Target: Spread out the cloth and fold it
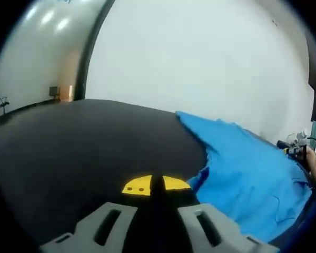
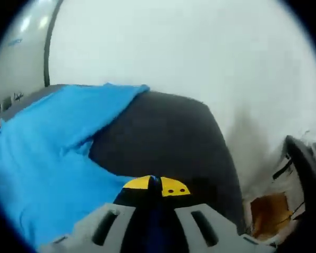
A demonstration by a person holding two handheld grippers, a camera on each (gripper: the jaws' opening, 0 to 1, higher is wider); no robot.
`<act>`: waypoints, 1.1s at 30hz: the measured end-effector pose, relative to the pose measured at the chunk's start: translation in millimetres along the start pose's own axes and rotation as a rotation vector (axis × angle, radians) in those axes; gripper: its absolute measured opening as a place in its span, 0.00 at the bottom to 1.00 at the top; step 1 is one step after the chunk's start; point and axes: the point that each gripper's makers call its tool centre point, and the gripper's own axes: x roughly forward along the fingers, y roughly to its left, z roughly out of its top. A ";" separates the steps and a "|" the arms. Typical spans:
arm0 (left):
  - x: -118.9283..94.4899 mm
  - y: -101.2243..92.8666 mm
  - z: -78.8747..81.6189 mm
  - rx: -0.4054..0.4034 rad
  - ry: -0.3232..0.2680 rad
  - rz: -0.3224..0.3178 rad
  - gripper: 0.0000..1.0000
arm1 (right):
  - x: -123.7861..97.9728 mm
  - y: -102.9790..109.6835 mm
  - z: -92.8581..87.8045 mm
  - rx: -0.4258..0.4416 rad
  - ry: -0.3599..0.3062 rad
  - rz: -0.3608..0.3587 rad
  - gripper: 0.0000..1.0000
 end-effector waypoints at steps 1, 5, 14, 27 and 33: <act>0.0 0.0 0.1 -0.003 0.000 -0.002 0.09 | -3.3 -6.6 3.3 0.008 -0.025 -0.016 0.13; 0.1 0.3 0.4 -0.015 0.000 -0.006 0.09 | -33.7 -42.6 24.5 -0.058 -0.108 -0.239 0.03; -1.1 -1.3 1.0 0.006 -0.012 -0.008 0.09 | -96.7 -0.1 0.6 -0.073 -0.115 -0.166 0.14; -3.8 -5.9 1.2 0.010 -0.022 -0.042 0.09 | -111.9 -11.7 -36.0 -0.314 0.055 -0.304 0.00; -2.6 -6.9 1.1 0.010 -0.024 -0.042 0.09 | -157.6 -11.9 2.9 -0.419 -0.022 -0.371 0.00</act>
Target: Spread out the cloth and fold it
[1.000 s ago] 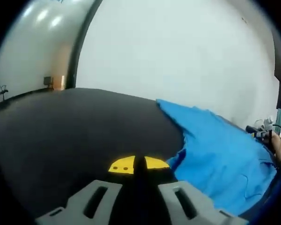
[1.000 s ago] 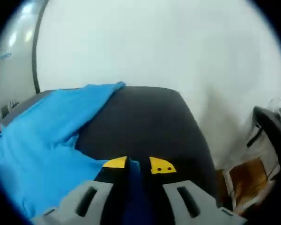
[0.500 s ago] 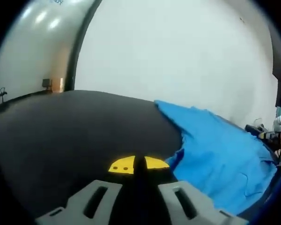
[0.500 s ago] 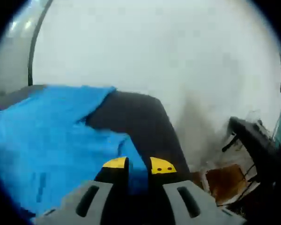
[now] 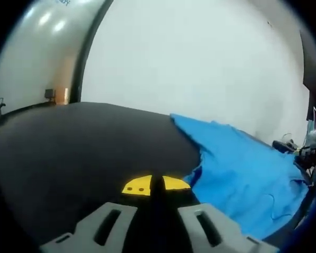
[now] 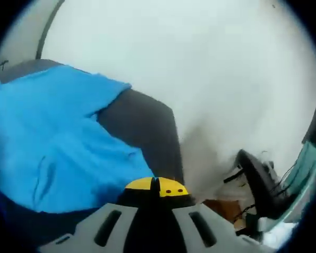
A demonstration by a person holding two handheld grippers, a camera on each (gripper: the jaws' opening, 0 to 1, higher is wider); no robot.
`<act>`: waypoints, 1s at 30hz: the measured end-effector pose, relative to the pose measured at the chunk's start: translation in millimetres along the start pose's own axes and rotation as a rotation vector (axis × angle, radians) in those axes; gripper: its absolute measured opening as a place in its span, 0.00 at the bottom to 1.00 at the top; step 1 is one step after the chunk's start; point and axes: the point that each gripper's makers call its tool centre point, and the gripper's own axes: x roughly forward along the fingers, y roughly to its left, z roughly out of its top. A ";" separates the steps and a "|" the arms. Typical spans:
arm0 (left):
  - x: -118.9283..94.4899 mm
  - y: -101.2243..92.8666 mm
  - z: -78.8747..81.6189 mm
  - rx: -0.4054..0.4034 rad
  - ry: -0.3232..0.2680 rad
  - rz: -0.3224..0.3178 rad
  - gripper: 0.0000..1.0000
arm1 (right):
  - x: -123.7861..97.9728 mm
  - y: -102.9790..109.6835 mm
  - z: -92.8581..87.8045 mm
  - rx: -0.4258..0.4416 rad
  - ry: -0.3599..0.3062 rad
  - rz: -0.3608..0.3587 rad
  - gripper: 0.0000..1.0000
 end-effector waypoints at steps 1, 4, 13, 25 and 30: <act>0.1 0.0 0.3 -0.002 -0.002 -0.001 0.09 | 0.0 -6.4 0.0 -0.002 -0.001 -0.022 0.00; 0.0 -0.8 0.4 -0.009 -0.002 -0.006 0.09 | 8.4 -4.6 -21.3 -0.017 0.096 0.002 0.00; -2.8 -5.4 0.3 -0.027 0.011 -0.047 0.09 | 19.0 19.4 -40.9 0.040 0.099 0.083 0.06; -80.5 -200.9 39.6 -0.005 -0.096 -0.533 0.23 | -111.2 117.4 126.5 0.354 -0.602 0.613 0.17; -80.9 -275.8 -6.5 0.032 0.077 -0.642 0.30 | -142.9 243.6 62.4 0.236 -0.391 0.932 0.18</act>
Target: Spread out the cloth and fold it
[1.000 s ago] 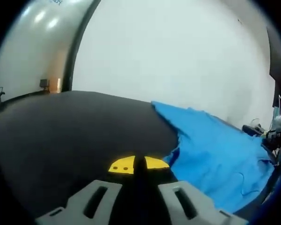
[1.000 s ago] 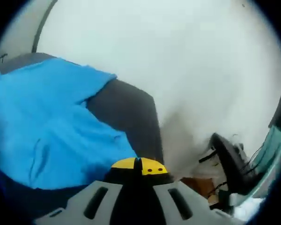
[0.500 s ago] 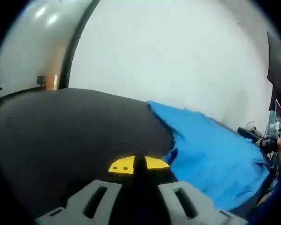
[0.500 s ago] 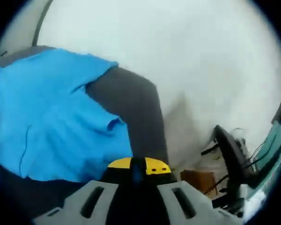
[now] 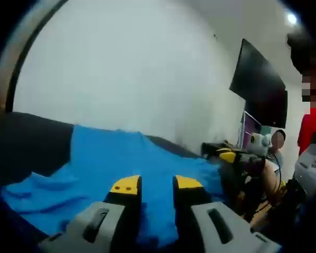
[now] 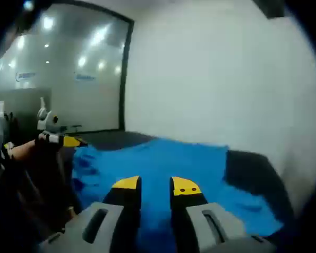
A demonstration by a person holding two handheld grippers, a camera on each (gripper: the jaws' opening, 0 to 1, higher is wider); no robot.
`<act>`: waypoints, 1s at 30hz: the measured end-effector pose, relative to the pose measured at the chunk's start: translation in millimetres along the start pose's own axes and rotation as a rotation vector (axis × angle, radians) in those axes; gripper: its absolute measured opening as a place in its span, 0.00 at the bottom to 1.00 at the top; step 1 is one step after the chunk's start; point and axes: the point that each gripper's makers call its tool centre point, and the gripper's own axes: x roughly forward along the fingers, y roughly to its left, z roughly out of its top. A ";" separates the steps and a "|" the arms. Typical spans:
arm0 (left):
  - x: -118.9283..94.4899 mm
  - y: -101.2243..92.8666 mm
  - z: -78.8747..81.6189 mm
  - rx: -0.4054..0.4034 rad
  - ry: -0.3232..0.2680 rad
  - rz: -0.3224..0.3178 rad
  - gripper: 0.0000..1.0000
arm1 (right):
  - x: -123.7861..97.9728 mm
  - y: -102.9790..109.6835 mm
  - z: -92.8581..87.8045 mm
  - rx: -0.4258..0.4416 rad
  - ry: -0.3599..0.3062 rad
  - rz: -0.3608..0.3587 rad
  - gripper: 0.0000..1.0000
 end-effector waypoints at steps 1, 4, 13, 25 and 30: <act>7.6 -3.2 -14.2 0.020 0.053 -0.008 0.35 | 4.4 13.2 -19.7 -0.024 0.054 0.037 0.18; 17.6 -6.1 -54.3 0.092 0.201 0.002 0.37 | 10.0 23.3 -57.8 -0.095 0.150 0.012 0.18; -0.1 -13.3 -85.5 0.300 0.368 0.058 0.18 | -8.3 12.8 -47.9 -0.147 0.098 -0.066 0.10; -25.7 -29.0 -81.8 0.366 0.393 0.064 0.05 | -37.1 15.2 -53.5 -0.181 0.125 0.018 0.01; -31.6 -29.2 -95.4 0.345 0.424 0.061 0.05 | -43.9 20.6 -57.4 -0.153 0.077 0.045 0.01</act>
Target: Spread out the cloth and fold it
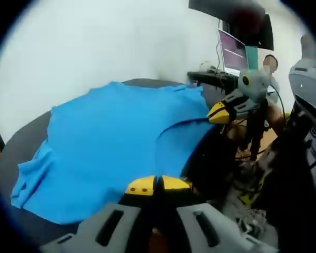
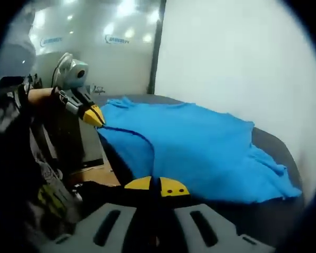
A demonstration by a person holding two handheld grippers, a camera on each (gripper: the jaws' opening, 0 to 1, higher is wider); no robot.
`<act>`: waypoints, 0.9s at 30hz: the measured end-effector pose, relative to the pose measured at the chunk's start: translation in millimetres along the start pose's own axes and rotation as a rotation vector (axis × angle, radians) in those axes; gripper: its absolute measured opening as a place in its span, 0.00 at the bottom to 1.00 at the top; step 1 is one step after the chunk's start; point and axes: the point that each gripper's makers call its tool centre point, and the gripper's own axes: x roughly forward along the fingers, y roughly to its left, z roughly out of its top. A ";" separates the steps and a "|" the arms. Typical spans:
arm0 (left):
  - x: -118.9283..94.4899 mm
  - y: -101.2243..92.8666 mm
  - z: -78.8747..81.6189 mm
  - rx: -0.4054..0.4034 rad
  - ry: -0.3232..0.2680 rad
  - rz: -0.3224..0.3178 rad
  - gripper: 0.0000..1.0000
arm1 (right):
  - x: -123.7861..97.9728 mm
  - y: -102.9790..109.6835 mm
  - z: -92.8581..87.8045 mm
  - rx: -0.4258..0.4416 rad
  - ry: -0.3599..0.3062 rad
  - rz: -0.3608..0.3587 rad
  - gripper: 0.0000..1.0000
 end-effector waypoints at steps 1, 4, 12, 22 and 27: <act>0.6 0.7 0.8 0.003 -0.013 -0.002 0.06 | -0.9 -0.6 0.6 0.012 -0.012 0.004 0.02; -3.5 5.5 16.7 -0.102 -0.096 -0.027 0.07 | -8.2 -2.3 7.7 0.040 -0.056 0.029 0.10; -24.2 66.0 67.1 -0.373 -0.350 0.004 0.10 | -28.2 -73.4 31.7 0.220 -0.216 -0.231 0.17; -133.4 236.3 -2.2 -0.799 -0.659 0.410 0.22 | -20.9 -72.8 84.7 0.450 -0.543 -0.008 0.16; -142.3 261.0 -62.9 -0.725 -0.490 0.585 0.43 | 0.9 -88.1 102.8 0.295 -0.524 -0.050 0.16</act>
